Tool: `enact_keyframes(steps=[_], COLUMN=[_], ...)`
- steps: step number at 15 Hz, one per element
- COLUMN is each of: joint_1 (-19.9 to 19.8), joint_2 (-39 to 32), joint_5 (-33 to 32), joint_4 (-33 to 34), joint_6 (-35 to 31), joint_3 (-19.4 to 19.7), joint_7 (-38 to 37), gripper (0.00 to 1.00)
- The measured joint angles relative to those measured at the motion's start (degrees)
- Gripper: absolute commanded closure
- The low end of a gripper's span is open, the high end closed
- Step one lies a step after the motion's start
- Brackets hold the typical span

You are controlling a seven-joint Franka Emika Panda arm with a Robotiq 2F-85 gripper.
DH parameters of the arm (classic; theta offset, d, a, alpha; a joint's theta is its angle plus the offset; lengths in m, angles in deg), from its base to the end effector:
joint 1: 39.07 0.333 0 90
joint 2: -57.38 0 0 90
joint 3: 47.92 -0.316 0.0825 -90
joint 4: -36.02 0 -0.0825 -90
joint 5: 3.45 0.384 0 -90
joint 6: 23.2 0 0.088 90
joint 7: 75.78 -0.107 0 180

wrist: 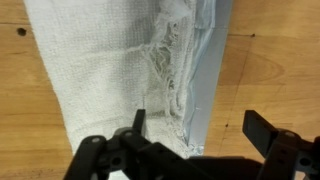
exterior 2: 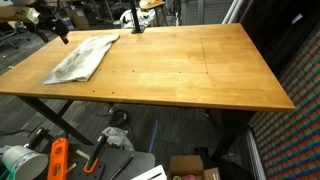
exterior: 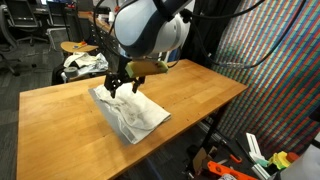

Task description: Fold the cloth on the table

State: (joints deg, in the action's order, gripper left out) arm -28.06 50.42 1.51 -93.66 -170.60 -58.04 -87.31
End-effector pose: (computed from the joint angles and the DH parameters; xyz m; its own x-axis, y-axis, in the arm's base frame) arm 0.5139 0.1965 0.3264 0.9827 0.0846 0.1649 0.1045 -0.9877 -0.1160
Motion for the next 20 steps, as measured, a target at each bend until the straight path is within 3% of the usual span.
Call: enact_keyframes(steps=[4,7,9,11,14,20], joint_1=[2.31,3.30,3.86,5.05,6.49,6.98], joint_2=[-4.00,-7.28,-8.93,-10.52,-13.27,-18.51], joint_5=[-10.68,-14.78,-16.74,-21.58,-26.93,-29.25], joint_4=[3.14,6.80,8.82,10.60,13.47,18.48], joint_6=[-1.21,0.32,0.83,0.89,2.35,4.86], joint_3=[1.01,2.81,4.20,6.51,9.39,11.25], joint_7=[-11.42,-15.14,-16.39,-18.98,-21.44,-21.43], gripper=[0.58,0.80,0.86,0.89,0.82,0.84])
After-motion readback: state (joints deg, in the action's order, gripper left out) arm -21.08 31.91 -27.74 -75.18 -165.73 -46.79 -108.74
